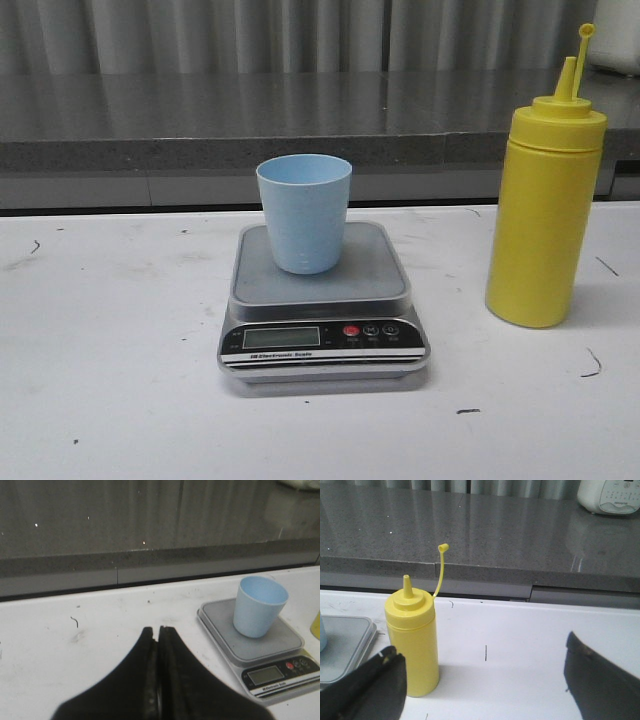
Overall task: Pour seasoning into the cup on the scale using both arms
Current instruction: 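Move the right gripper to the yellow squeeze bottle and grasp it, then lift the yellow bottle with the right gripper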
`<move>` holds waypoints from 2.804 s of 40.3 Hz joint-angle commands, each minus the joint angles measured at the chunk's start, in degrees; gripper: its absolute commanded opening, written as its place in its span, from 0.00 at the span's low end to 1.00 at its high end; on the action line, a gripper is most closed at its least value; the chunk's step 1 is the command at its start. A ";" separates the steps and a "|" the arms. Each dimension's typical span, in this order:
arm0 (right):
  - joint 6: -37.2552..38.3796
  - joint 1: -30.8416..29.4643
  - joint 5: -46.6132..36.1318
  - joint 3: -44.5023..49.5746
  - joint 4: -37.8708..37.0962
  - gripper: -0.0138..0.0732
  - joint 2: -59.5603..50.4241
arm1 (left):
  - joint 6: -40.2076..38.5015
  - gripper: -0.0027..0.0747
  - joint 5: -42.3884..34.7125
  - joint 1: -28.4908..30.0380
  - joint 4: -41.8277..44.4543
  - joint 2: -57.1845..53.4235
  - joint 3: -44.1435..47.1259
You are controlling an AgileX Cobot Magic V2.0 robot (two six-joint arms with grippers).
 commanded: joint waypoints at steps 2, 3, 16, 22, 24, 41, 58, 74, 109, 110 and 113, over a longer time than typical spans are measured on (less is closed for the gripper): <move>-0.10 -0.35 -4.42 -1.93 -0.52 0.91 1.01 | -0.87 0.01 -6.92 0.08 -0.62 -4.02 -0.28; -0.10 -0.35 -4.42 -1.93 -0.52 0.91 1.01 | -0.87 0.01 -6.92 0.08 -0.62 -4.47 -0.28; -0.10 -0.35 -17.22 -2.09 1.52 0.91 10.28 | -0.87 0.01 -6.95 0.08 -0.62 -5.29 -0.28; -0.10 1.00 -23.94 -2.09 4.33 0.91 20.83 | -0.87 0.01 -6.95 0.08 -0.62 -5.29 -0.28; -0.10 2.32 -25.80 -2.09 4.90 0.91 23.80 | -0.87 0.01 -6.95 0.08 -0.62 -5.29 -0.28; -0.05 15.53 -40.95 3.73 7.45 0.91 43.36 | -0.87 0.01 -6.95 0.08 -0.62 -5.29 -0.28; 3.56 16.31 -70.53 11.03 9.00 0.91 62.68 | -0.87 0.01 -6.95 0.08 -0.62 -5.29 -0.28; 7.97 16.31 -92.70 11.03 6.63 0.91 77.67 | -0.87 0.01 -6.95 0.08 -0.62 -5.29 -0.28; 9.29 16.24 -97.47 1.78 6.68 0.91 90.37 | -0.87 0.01 -6.95 0.08 -0.62 -5.19 -0.28; 9.29 16.24 -97.55 1.78 6.68 0.91 90.37 | -0.87 0.01 -6.95 0.08 -0.62 -5.19 -0.28; 9.29 16.24 -97.84 1.78 6.68 0.91 90.37 | -0.87 0.01 -6.95 0.08 -0.62 -5.19 -0.28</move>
